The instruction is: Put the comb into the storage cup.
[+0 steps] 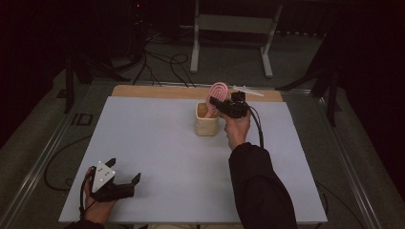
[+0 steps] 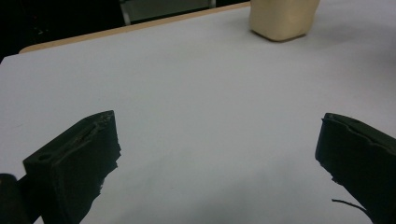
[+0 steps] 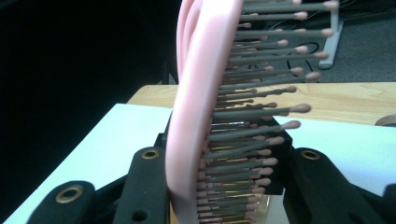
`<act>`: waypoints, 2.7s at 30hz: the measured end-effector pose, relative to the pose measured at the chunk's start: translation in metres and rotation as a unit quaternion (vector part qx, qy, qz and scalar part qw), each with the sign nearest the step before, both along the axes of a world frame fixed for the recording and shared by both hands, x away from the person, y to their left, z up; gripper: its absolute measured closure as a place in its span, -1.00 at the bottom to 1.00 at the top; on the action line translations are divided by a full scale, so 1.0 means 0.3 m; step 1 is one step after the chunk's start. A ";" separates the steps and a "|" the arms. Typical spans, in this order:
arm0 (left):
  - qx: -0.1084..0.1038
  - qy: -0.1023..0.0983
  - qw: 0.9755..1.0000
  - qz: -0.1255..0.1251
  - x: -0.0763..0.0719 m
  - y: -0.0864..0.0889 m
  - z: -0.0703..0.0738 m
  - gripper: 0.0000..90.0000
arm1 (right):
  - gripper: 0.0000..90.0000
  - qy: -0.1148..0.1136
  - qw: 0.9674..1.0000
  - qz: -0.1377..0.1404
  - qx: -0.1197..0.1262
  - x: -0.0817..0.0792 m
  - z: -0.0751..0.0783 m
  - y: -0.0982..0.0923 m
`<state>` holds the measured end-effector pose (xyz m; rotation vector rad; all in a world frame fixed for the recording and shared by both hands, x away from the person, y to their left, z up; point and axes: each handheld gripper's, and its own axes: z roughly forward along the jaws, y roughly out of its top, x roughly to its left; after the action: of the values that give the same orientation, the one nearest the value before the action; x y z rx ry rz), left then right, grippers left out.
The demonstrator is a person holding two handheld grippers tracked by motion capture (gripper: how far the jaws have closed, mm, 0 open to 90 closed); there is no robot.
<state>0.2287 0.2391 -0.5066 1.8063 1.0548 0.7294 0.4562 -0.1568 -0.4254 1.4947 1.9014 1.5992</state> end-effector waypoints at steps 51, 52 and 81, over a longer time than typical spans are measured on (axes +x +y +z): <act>0.001 0.003 1.000 -0.001 0.002 -0.002 -0.004 -0.99 | -0.08 0.005 1.000 -0.016 0.017 0.034 -0.017 -0.016; 0.002 0.003 1.000 -0.002 0.001 -0.002 -0.004 -0.99 | -0.11 0.006 1.000 -0.017 0.017 0.033 -0.017 -0.017; 0.006 0.003 1.000 0.001 0.003 -0.006 -0.005 -0.99 | -0.78 0.015 0.998 0.005 -0.065 -0.095 -0.040 -0.096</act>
<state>0.2297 0.2373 -0.5082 1.8178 1.0589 0.7333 0.4278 -0.1857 -0.4374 1.4661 1.9903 1.4357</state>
